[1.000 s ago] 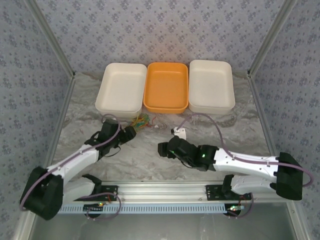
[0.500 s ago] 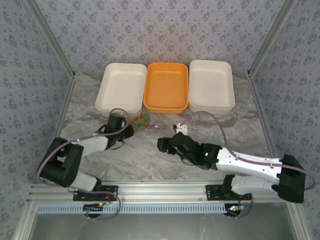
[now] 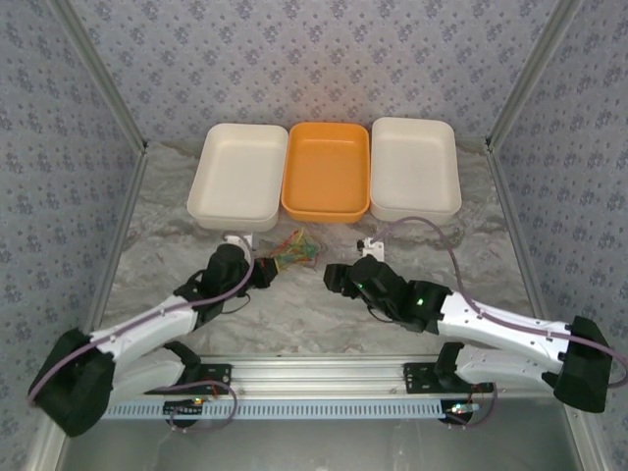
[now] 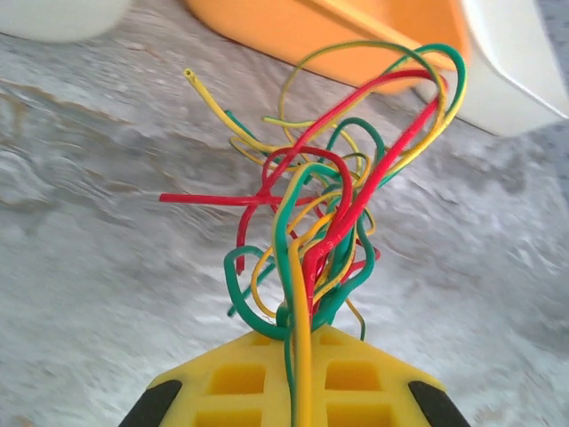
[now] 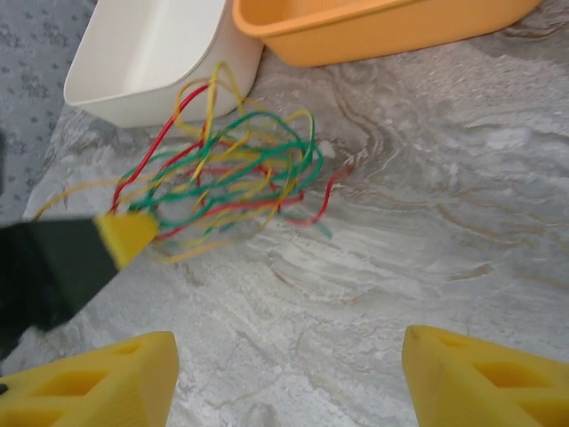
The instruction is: Untangle the cables
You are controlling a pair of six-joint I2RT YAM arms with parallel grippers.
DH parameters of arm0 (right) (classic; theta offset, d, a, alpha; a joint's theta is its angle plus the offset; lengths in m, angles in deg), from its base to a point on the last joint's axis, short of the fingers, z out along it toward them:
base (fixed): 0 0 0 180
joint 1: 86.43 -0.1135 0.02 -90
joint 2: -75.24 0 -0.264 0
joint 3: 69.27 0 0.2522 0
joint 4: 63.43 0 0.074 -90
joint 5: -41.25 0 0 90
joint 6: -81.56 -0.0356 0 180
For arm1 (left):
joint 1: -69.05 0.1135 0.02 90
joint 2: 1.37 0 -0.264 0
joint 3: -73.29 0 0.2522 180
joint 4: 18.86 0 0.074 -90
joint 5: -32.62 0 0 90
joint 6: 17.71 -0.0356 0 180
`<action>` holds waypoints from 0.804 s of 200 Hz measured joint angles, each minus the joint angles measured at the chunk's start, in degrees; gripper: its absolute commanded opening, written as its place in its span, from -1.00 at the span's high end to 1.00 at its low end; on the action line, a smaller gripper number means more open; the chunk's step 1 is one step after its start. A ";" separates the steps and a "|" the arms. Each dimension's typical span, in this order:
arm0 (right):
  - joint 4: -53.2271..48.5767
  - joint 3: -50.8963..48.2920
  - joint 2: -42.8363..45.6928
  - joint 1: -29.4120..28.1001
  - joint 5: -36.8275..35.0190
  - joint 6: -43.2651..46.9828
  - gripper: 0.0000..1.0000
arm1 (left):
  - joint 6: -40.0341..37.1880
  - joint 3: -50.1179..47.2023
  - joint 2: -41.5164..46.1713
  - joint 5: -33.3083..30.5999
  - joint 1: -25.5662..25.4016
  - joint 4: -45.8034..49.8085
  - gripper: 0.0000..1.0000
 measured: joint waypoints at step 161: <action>26.32 -7.45 -13.05 9.38 16.31 -8.72 -0.21 | 11.96 -6.51 8.41 -2.80 -9.97 -3.85 1.00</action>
